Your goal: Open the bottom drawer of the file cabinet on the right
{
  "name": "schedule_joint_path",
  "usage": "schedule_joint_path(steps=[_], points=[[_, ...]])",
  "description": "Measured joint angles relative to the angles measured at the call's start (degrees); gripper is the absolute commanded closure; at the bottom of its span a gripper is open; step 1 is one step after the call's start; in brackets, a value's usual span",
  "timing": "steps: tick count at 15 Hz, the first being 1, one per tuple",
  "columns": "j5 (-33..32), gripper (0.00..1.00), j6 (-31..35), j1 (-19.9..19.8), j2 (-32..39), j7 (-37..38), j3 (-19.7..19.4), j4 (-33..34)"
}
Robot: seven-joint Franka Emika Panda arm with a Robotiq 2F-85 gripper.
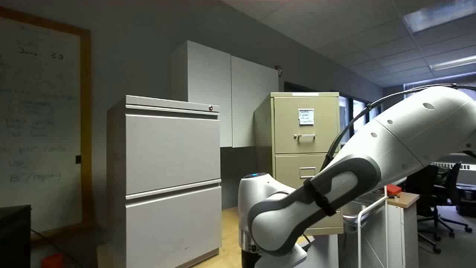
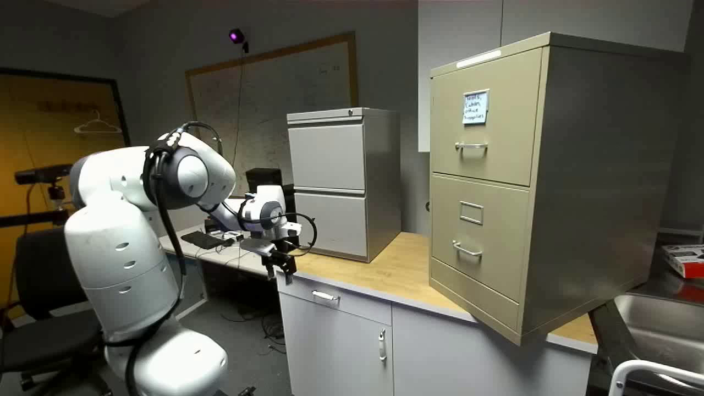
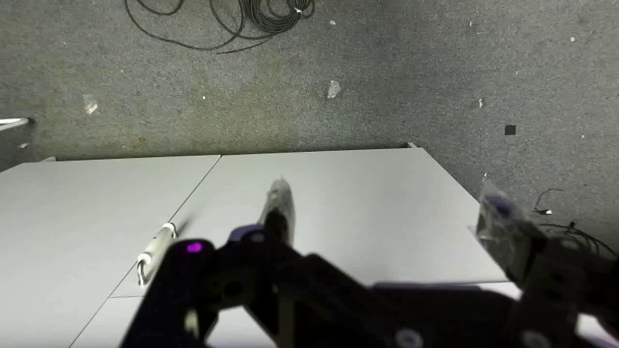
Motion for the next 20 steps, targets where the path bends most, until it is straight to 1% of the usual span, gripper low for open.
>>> schedule_joint_path(steps=[12,17,20], points=[[0.0,0.00,0.1,0.0,0.0,0.0,0.0,0.2],[-0.1,0.00,0.1,0.3,0.1,0.0,-1.2,0.0],[-0.1,0.00,0.4,0.1,0.1,0.0,-2.9,0.0]])
